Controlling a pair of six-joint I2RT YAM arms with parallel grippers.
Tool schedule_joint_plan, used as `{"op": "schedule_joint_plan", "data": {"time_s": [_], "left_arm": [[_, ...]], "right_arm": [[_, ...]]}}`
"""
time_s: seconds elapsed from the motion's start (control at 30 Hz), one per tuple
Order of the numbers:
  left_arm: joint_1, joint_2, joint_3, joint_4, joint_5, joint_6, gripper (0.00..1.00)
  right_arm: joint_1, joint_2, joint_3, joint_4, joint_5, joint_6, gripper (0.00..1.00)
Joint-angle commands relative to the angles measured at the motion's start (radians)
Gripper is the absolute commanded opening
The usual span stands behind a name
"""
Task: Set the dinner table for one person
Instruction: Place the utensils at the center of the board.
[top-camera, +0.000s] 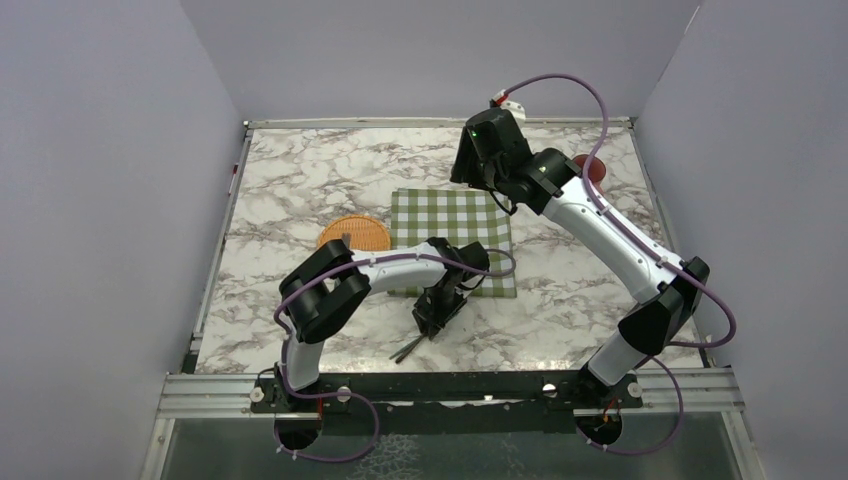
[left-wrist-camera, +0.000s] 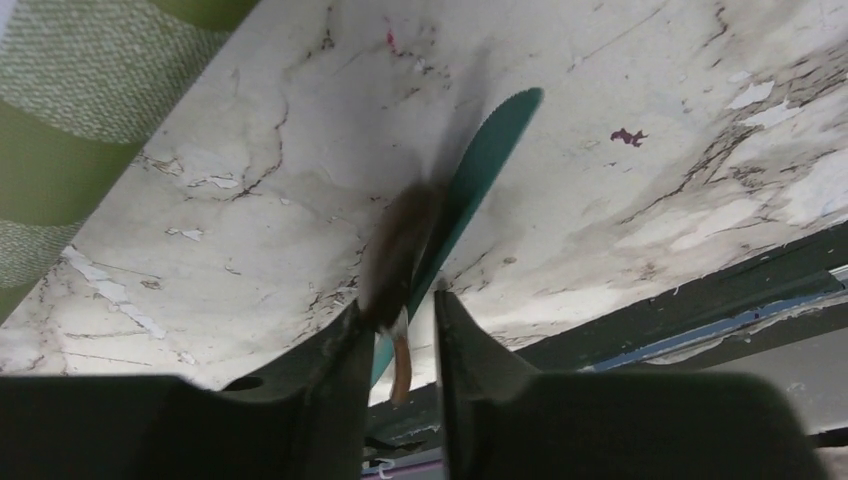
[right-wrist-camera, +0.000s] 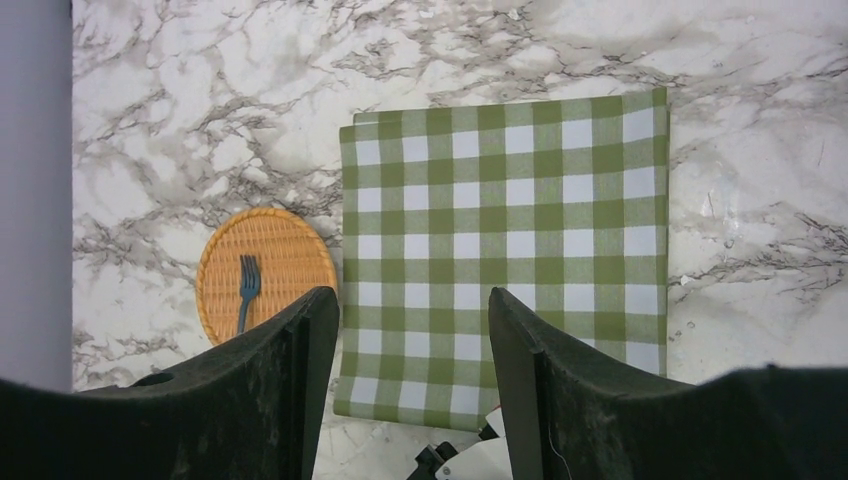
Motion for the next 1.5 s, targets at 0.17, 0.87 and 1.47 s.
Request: {"op": "schedule_joint_plan", "data": {"time_s": [0.17, 0.87, 1.47], "left_arm": [[-0.012, -0.020, 0.008, -0.033, -0.036, -0.025, 0.47], [-0.004, -0.206, 0.140, -0.237, -0.290, -0.200, 0.80], [0.355, -0.219, 0.031, -0.093, -0.418, -0.227, 0.82]], "right_arm": [[0.005, -0.021, -0.005, 0.078, -0.016, -0.065, 0.64], [0.005, -0.062, 0.066, 0.152, 0.166, -0.195, 0.86], [0.005, -0.220, -0.051, 0.245, 0.323, -0.186, 0.84]]}}
